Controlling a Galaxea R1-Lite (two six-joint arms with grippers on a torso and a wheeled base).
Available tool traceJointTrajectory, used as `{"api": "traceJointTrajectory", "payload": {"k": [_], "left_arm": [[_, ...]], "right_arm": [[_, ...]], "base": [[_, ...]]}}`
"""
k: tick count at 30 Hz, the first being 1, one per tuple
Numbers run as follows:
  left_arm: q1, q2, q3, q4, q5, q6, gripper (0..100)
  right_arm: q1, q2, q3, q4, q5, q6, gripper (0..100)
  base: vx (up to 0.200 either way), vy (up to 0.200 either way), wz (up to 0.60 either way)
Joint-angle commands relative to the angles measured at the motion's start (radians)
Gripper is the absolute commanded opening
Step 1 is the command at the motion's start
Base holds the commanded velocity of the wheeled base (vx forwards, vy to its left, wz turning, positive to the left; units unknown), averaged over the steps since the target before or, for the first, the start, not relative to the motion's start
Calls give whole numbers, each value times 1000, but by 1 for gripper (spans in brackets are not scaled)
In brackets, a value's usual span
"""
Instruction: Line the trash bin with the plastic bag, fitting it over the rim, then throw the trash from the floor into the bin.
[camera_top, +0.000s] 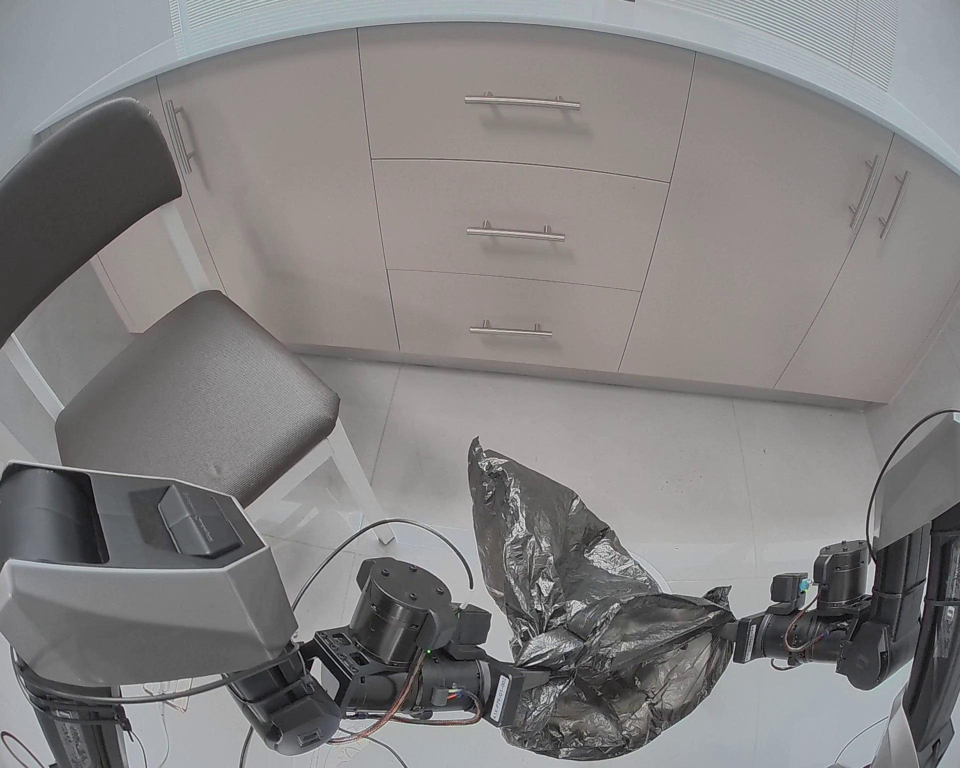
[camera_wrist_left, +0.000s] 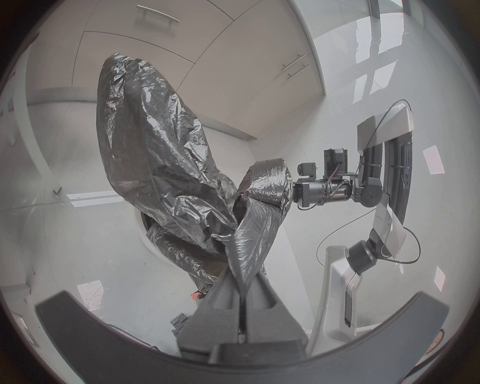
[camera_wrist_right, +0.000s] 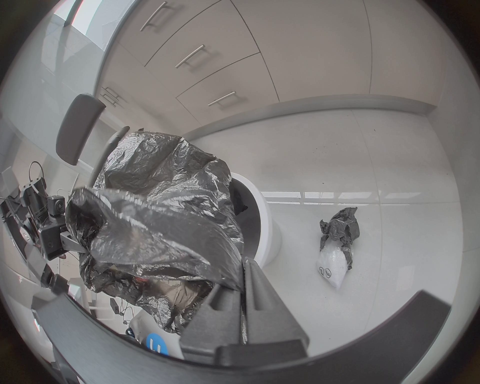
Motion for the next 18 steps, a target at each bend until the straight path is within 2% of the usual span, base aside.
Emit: {"api": "traceJointTrajectory", "payload": {"k": [1,8,15,16,18], "left_arm": [[4,17,9,0,-3,7,0],[3,23,9,-2,-32,8,0],[-2,49,9,-37,-41,8,0],[-2,54,11,-46,-41,8,0],[-2,63,14,-62,-41,7,0]], "right_arm": [[-13,33,1,-18,2,-14,0],[-3,85,18,-18,2,-67,0],[-4,95,13,-18,2,-69,0],[-4,95,12,-18,2,-69,100],[-6,95,10,-18,2,-69,100]], "base": [[0,0,0],[0,0,0],[0,0,0],[0,0,0],[0,0,0]]}}
